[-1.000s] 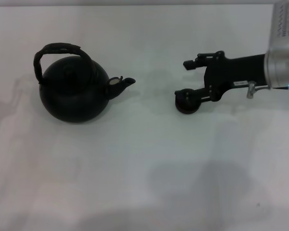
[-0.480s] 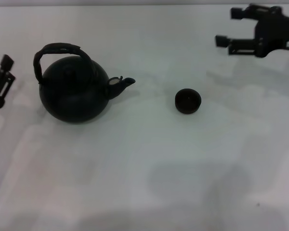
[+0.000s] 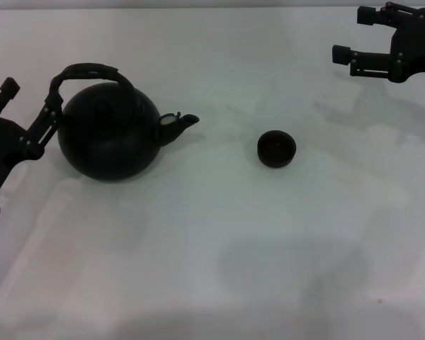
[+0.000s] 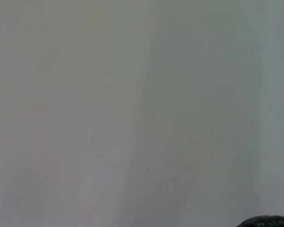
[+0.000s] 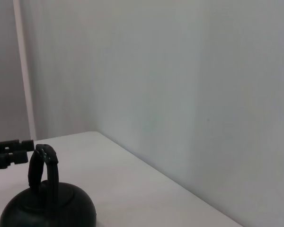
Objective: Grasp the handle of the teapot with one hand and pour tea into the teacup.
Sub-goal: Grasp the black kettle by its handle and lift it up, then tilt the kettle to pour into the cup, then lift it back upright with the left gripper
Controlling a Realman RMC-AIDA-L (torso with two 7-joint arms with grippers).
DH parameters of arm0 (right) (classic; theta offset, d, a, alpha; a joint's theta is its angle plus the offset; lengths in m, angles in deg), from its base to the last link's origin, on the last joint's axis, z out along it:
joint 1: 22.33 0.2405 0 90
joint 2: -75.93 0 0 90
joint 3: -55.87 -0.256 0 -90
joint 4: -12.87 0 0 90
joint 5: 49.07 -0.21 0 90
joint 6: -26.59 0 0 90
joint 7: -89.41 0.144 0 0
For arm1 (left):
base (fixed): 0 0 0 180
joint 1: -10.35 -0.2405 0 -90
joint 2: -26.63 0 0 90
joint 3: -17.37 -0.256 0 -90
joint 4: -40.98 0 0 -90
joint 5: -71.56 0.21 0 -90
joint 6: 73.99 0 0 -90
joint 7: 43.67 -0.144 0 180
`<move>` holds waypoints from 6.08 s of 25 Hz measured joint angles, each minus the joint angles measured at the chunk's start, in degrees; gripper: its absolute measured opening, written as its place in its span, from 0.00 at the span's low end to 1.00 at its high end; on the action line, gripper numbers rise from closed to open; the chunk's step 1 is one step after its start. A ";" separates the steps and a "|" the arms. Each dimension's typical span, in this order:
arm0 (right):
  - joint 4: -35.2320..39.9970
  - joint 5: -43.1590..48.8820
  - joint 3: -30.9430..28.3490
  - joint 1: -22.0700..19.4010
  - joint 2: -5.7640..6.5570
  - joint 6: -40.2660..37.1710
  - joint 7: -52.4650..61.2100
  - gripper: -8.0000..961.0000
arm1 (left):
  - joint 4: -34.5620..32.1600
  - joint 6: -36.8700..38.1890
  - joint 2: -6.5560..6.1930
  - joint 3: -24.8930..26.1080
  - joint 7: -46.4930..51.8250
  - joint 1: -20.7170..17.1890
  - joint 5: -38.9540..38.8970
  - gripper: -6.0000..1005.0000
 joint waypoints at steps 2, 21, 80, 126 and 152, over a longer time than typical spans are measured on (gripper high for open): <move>0.00 -0.01 -0.01 -0.01 -0.01 0.03 -0.01 0.91 | 0.00 1.24 -0.01 0.00 0.92 0.33 0.01 0.74; -0.65 0.03 0.30 0.54 -0.15 -1.24 -0.04 0.91 | 0.08 7.92 0.14 0.58 4.70 3.04 0.09 0.74; -5.74 -6.00 0.10 -0.87 -0.43 -1.26 -5.05 0.91 | -42.85 35.50 -0.47 -18.99 66.76 12.94 33.48 0.14; -5.18 -10.63 -2.89 -3.64 0.07 1.63 -5.69 0.91 | -77.75 44.15 -0.21 -53.29 129.05 10.05 89.63 0.14; -5.18 -10.64 -2.93 -3.65 0.24 1.31 -5.75 0.91 | -80.64 39.00 -0.20 -57.86 135.76 14.31 98.67 0.14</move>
